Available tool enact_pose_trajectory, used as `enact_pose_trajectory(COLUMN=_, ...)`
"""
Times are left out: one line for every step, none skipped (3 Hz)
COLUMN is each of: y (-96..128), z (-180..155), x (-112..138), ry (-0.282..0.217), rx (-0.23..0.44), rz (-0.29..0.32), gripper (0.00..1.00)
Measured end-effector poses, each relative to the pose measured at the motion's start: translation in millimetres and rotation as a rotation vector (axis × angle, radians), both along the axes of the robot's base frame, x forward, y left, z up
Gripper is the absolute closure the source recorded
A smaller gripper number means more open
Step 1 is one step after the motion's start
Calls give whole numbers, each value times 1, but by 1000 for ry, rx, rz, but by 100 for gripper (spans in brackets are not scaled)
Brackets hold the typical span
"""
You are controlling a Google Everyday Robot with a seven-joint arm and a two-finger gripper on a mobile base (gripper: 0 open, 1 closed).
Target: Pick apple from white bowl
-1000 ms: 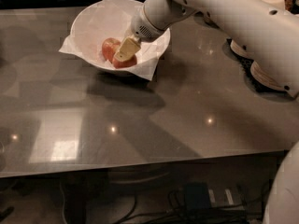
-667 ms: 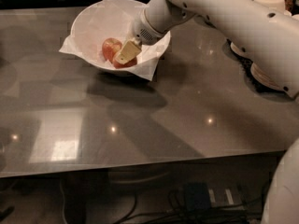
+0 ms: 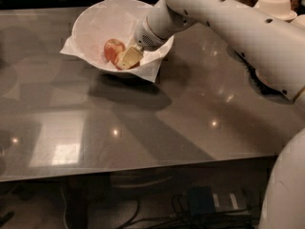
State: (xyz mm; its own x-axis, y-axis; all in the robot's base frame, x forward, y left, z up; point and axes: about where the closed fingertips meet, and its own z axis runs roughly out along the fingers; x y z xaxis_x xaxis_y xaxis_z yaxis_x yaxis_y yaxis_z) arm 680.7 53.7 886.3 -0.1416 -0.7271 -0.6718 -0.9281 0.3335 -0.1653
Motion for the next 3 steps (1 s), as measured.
enact_pose_trajectory(y=4, z=-10, x=3, ry=17, rx=5, rz=-1, gripper=39)
enact_pose_trajectory(y=5, z=-17, x=3, ry=31, rx=5, rz=-1, gripper=38)
enact_pose_trajectory(y=5, z=-24, x=3, ry=46, rx=2, rz=-2, gripper=37)
